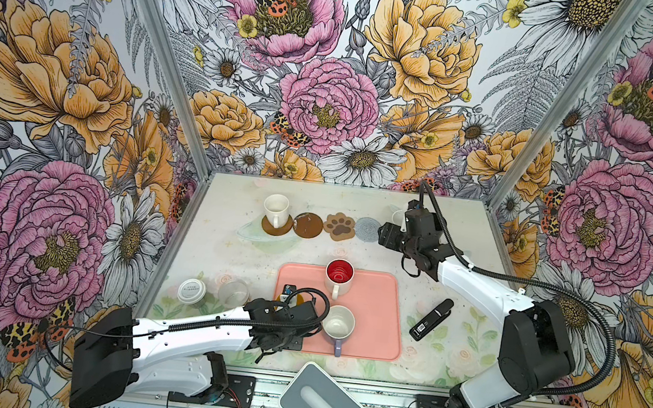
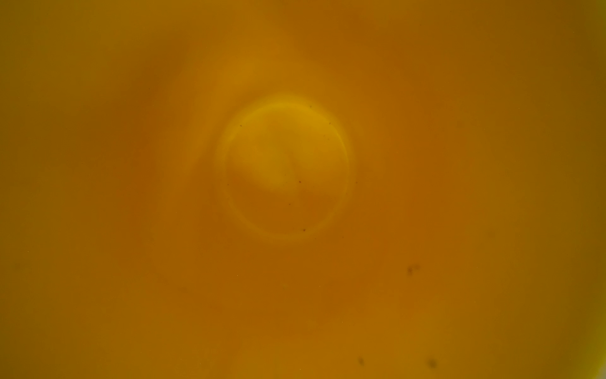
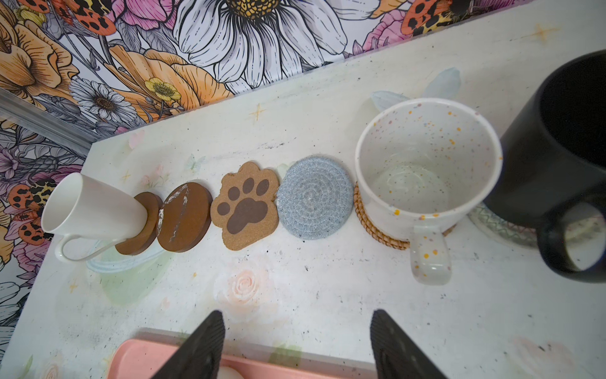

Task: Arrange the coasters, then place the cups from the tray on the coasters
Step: 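Lift the yellow mug with the left gripper toward the brown coaster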

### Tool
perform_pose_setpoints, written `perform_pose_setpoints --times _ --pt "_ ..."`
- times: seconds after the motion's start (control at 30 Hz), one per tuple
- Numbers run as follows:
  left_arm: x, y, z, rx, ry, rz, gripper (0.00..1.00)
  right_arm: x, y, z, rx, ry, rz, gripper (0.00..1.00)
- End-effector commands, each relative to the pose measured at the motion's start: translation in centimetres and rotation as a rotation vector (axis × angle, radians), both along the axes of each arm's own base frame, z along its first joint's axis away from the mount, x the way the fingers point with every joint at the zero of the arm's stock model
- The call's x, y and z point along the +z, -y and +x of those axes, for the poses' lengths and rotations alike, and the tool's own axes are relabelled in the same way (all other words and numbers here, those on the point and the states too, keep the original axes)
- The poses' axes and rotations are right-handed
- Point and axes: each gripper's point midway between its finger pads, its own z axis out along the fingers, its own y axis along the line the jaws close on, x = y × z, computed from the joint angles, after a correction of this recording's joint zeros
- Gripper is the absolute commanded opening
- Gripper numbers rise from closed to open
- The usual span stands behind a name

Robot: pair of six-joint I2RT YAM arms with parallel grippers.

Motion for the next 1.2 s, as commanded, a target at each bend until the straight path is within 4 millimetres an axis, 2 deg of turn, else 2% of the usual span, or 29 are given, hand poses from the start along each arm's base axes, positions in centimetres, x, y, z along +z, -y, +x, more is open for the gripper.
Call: perform_pose_setpoints --times 0.0,0.3,0.77,1.17 --pt "2.2 1.1 1.7 0.014 0.095 -0.034 0.00 0.1 -0.2 0.6 -0.005 0.004 0.018 0.72" --pt "3.7 2.1 3.4 -0.013 0.130 -0.019 0.00 0.0 -0.1 0.7 -0.005 0.000 0.021 0.72" --pt "5.4 1.0 7.5 0.018 0.174 0.030 0.00 0.0 0.6 0.5 -0.019 0.001 0.019 0.72" --pt "6.4 0.9 9.1 0.046 0.231 0.025 0.00 -0.5 0.8 0.6 -0.022 -0.011 0.019 0.72"
